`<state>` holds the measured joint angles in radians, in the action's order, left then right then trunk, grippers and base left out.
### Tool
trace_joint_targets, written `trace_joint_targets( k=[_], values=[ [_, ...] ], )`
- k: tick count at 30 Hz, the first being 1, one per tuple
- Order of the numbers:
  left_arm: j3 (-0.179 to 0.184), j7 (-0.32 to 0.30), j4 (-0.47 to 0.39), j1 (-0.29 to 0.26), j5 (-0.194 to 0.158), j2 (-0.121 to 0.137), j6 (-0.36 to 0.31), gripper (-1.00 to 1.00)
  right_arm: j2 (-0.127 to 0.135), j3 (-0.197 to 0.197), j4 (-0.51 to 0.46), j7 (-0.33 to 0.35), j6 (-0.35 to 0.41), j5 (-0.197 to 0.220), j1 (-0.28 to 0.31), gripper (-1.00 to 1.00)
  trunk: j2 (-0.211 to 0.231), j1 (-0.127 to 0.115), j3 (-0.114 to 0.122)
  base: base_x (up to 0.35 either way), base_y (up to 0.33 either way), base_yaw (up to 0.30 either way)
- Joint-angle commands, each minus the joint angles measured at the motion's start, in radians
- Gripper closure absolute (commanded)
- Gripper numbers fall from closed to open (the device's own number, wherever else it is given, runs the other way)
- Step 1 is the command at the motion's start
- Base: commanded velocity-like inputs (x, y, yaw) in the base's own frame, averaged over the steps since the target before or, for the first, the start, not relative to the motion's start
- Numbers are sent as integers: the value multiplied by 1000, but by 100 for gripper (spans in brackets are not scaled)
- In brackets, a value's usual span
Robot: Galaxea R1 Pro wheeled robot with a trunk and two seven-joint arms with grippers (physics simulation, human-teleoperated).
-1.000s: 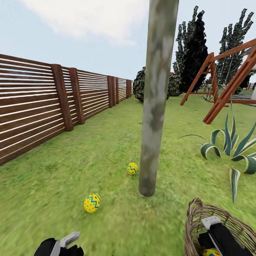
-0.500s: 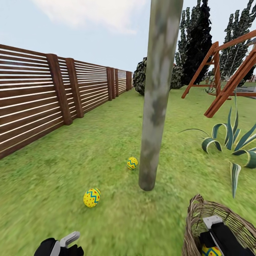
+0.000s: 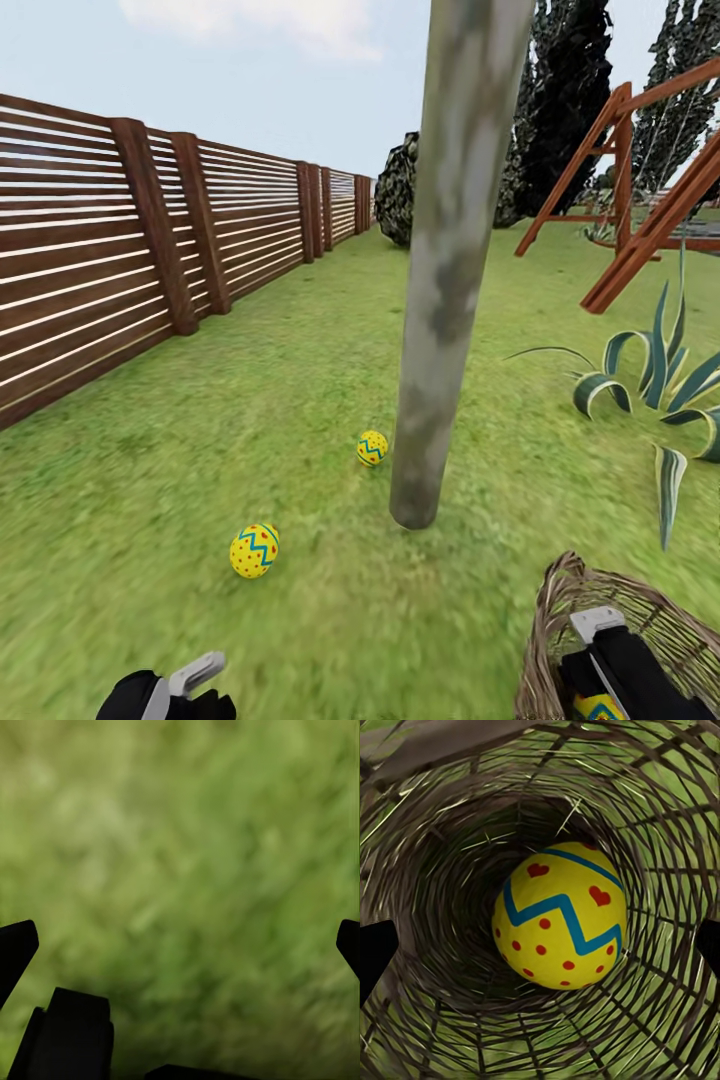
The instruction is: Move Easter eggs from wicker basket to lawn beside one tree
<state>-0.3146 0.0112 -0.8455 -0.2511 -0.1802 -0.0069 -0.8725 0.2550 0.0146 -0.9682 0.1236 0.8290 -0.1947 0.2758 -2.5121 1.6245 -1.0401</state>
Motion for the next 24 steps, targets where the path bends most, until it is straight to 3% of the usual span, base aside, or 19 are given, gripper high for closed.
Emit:
trace_joint_targets(
  k=[1, 24],
  values=[
    [-3, 1, -1, -1, -5, -1, -5, -100, 0, 1, -1, 10, 4, -11, 0, -100, -1, 0, -5, 0, 0, 0],
    [-4, -1, -4, -1, -8, -2, -5, -100, 1, 2, -2, 10, 5, -9, 0, -100, -6, 11, -94, 0, -20, 0]
  ],
)
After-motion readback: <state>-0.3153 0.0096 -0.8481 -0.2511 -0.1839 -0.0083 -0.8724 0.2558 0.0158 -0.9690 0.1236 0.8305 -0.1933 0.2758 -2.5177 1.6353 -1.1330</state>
